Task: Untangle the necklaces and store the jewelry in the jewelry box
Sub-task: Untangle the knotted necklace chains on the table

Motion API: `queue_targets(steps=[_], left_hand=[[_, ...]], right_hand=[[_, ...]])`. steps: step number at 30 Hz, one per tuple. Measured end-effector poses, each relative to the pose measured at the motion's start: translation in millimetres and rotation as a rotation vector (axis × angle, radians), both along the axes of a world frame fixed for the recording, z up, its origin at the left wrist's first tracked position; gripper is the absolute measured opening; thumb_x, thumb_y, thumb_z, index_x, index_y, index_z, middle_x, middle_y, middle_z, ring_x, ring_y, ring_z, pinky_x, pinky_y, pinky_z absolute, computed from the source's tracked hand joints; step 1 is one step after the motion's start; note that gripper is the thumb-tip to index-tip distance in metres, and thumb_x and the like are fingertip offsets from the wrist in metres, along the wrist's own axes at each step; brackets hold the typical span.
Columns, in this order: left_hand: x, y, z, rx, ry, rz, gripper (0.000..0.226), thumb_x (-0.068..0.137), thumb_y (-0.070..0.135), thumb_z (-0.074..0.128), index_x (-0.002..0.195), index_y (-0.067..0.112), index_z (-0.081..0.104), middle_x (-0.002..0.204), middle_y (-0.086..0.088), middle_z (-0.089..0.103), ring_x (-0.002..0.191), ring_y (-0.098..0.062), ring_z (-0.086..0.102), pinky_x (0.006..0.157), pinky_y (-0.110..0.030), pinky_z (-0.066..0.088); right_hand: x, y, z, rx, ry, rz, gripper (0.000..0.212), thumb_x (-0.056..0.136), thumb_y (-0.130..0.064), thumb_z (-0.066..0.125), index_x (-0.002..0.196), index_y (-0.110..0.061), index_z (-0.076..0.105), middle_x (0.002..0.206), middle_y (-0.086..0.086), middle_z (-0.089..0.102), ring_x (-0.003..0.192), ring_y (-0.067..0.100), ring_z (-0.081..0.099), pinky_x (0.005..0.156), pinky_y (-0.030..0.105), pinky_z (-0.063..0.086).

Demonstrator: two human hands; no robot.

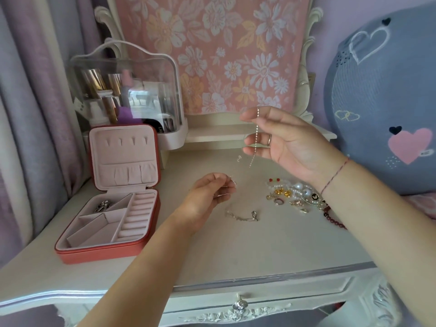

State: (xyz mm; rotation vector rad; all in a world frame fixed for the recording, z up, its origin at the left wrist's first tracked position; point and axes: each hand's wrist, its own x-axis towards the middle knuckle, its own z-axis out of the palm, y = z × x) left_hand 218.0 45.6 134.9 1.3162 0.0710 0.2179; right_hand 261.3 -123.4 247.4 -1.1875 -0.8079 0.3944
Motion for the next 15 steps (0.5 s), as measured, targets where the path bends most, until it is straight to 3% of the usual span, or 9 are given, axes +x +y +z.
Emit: queue_targets(steps=[4,9,15], left_hand=[[0,-2,0,-0.003,0.017,-0.091,0.021,0.102,0.014,0.044,0.085,0.014,0.055,0.099,-0.007,0.072,0.088,-0.016,0.068,0.081,-0.027,0.049],[-4,-6,-5,0.19,0.066,-0.195,0.018,0.101,0.02,0.047,0.097,0.015,0.063,0.104,-0.003,0.073,0.093,-0.011,0.068,0.084,-0.024,0.049],[-10,-14,-4,0.293,0.061,-0.304,0.023,0.086,0.002,0.067,0.105,0.015,0.068,0.098,0.003,0.074,0.095,-0.004,0.067,0.086,-0.012,0.047]], right_hand=[[-6,3,15,-0.022,-0.064,-0.034,0.018,0.096,-0.008,0.045,0.1,-0.013,0.063,0.112,-0.003,0.06,0.065,0.01,0.057,0.067,0.03,0.055],[-10,1,33,-0.056,-0.12,-0.079,0.019,0.097,-0.009,0.045,0.1,-0.015,0.062,0.119,0.005,0.055,0.057,0.006,0.049,0.056,0.023,0.051],[-12,-5,47,-0.074,-0.133,-0.113,0.018,0.098,-0.01,0.045,0.101,-0.016,0.061,0.117,0.0,0.06,0.052,0.005,0.045,0.047,0.019,0.041]])
